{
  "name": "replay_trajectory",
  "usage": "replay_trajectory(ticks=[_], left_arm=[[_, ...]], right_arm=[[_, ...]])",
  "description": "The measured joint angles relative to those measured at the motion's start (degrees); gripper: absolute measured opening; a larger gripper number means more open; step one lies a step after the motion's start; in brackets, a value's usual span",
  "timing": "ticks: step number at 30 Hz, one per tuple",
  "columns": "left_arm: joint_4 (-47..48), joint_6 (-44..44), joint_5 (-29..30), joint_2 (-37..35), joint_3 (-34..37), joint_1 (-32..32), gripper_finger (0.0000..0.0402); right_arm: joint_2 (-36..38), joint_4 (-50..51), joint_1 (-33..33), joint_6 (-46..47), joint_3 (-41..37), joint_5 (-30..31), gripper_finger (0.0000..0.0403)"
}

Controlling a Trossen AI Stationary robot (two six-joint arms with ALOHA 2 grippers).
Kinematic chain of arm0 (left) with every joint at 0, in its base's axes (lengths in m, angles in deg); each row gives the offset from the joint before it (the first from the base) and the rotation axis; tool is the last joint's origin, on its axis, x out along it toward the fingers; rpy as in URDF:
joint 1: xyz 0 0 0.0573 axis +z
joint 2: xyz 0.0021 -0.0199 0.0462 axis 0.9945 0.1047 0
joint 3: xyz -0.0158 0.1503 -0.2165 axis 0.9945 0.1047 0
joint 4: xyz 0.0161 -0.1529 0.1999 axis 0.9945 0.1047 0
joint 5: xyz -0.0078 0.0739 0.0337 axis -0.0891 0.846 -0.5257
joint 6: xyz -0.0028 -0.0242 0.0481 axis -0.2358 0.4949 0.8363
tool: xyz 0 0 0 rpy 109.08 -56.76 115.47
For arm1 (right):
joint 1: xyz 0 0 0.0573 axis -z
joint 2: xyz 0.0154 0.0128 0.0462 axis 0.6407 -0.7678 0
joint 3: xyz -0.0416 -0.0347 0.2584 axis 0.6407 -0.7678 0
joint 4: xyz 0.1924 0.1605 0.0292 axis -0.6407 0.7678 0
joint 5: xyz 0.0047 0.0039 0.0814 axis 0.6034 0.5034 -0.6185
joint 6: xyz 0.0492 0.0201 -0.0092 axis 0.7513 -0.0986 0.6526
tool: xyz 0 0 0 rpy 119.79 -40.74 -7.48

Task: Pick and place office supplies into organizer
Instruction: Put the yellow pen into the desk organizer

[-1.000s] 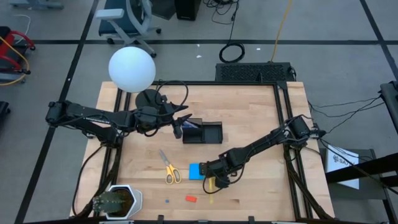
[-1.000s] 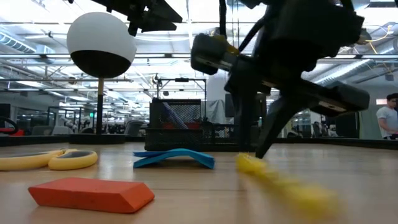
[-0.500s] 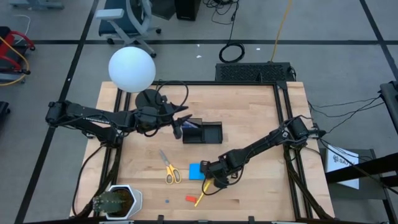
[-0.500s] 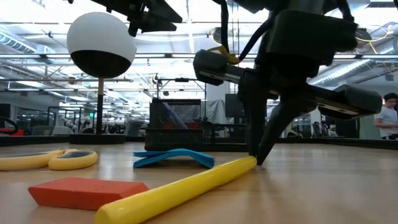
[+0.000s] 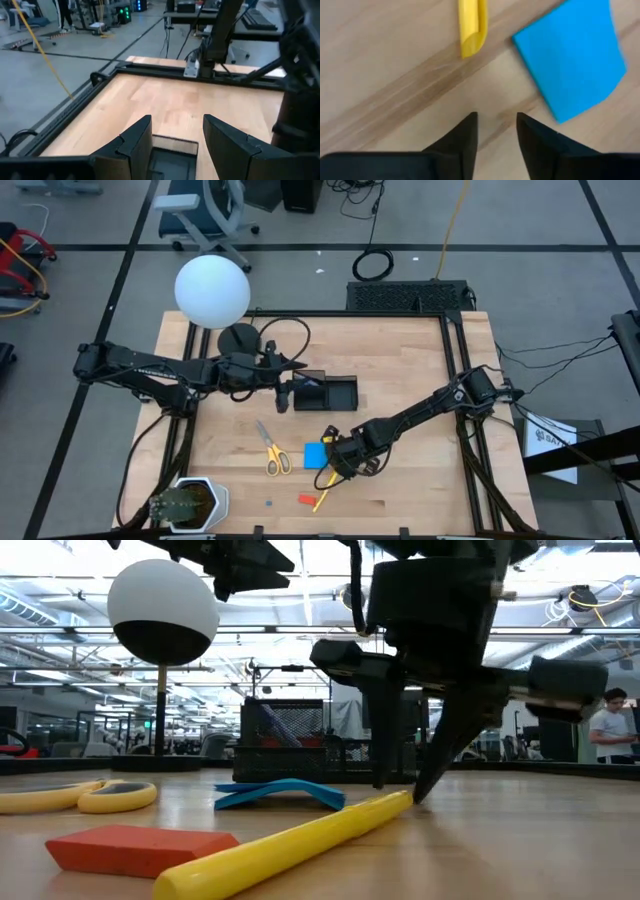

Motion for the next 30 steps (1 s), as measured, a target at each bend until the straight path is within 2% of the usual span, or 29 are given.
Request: replay_trajectory(ticks=[5, 9, 12, 20, 30], left_arm=[[0.65, 0.06, 0.46, 0.00, 0.00, -0.01, 0.0184], [2.42, -1.30, 2.04, 0.00, 0.00, 0.00, 0.0184], [3.00, -2.92, 0.43, 0.00, 0.00, 0.00, 0.0184], [2.29, -2.93, 0.80, 0.00, 0.00, 0.00, 0.0184], [2.53, -2.95, 0.98, 0.00, 0.00, 0.00, 0.0184]], right_arm=[[0.00, 6.31, 0.09, 6.84, 5.55, -4.83, 0.0172], [0.08, 7.81, 0.09, 10.31, 7.86, -8.46, 0.0189], [0.04, 6.98, 0.09, 12.24, 8.08, -9.81, 0.0191], [0.07, 6.18, 0.09, 12.55, 8.10, -10.26, 0.0184], [0.09, 6.23, -0.02, 20.19, 8.10, -10.26, 0.0184]])
